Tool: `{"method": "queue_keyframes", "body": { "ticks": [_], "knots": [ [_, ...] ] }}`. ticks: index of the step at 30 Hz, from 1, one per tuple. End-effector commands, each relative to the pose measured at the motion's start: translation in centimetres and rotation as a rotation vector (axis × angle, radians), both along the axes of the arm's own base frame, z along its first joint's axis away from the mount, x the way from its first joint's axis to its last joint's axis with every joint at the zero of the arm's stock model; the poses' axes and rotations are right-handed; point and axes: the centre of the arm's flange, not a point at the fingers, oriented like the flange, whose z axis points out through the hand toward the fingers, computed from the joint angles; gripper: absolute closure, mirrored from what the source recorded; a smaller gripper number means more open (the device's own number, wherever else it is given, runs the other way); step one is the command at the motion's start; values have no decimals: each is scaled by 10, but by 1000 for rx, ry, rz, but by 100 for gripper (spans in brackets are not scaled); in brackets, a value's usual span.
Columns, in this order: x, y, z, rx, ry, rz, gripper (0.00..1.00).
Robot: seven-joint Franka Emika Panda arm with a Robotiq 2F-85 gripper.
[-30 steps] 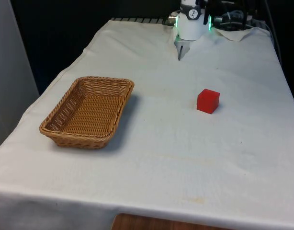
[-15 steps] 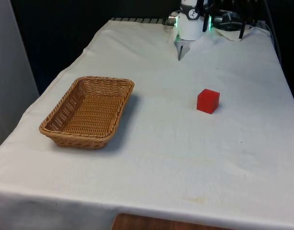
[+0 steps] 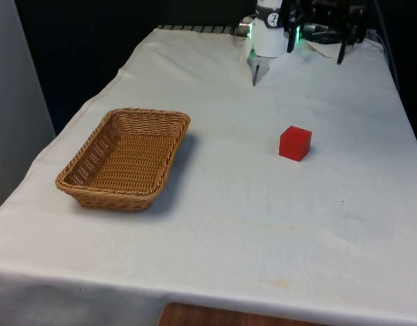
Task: Pick up the cube and place it into the basket.
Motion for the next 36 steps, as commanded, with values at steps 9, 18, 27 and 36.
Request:
{"method": "queue_keyframes", "body": {
  "ticks": [9, 18, 27, 36],
  "knots": [
    [1, 2, -14, -5, 4, -39, 0],
    [2, 2, -26, -11, 12, -85, 0],
    [3, 7, -34, -15, 3, -109, 0],
    [1, 13, -47, -18, -40, -127, 0]
  ]
}}
